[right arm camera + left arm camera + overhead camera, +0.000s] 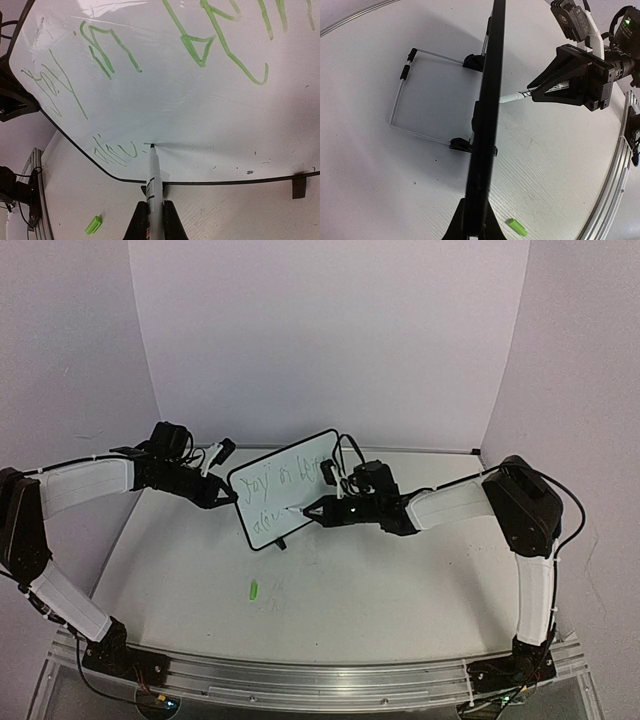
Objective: Write a sentence on the whiteboard
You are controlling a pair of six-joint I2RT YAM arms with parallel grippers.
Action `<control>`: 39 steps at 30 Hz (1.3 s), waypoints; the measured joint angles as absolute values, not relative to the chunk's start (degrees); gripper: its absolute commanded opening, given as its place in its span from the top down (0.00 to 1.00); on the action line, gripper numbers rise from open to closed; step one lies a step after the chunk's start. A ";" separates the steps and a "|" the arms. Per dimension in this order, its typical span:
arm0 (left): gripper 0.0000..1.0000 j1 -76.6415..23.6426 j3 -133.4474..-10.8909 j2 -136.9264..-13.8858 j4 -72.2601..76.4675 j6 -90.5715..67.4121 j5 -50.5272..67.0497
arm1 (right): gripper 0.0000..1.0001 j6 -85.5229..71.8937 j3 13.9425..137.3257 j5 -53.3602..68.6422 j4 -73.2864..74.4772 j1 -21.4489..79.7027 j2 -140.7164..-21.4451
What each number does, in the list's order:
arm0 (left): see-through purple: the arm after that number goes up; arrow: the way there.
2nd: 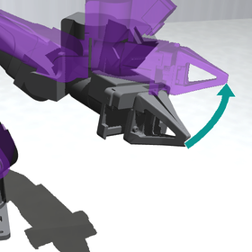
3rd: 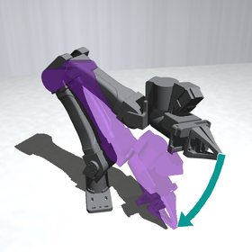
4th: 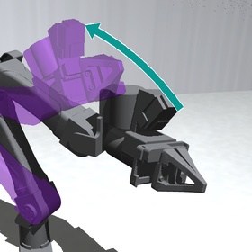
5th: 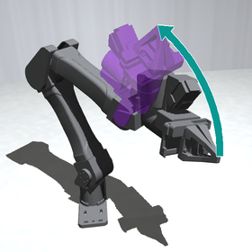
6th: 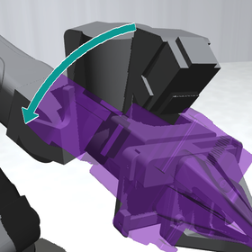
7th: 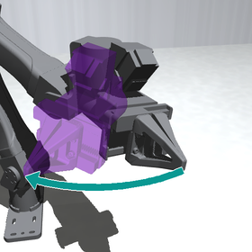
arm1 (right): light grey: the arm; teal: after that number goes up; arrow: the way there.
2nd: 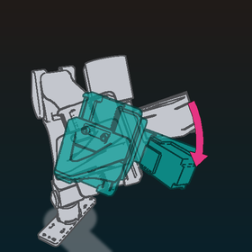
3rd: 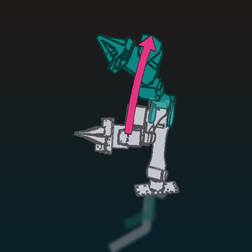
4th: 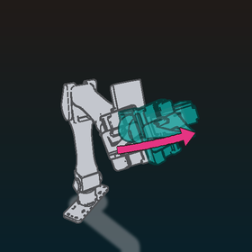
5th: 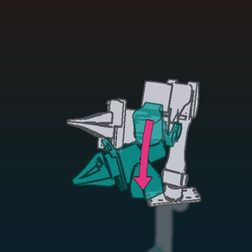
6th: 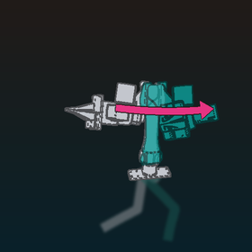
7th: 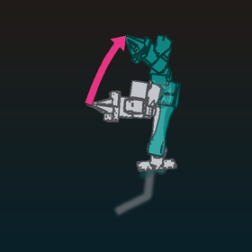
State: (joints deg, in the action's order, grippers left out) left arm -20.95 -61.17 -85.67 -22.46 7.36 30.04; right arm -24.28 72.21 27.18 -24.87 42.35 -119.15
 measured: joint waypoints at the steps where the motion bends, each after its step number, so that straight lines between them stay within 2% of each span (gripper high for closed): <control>1: 1.00 -20.95 -61.17 -85.67 -22.46 7.35 30.04 | 1.00 -24.29 72.20 27.07 -24.88 42.31 -119.15; 23: 1.00 -20.95 -61.17 -85.67 -22.46 7.14 30.28 | 1.00 -24.72 72.20 26.69 -26.15 41.65 -118.83; 39: 1.00 -20.95 -61.17 -85.67 -22.48 7.11 30.31 | 1.00 -25.88 74.08 30.67 -26.81 41.50 -119.90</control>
State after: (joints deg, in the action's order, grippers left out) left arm -20.95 -61.17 -85.67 -22.48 7.11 30.31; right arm -25.88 74.08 30.67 -26.81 41.50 -119.90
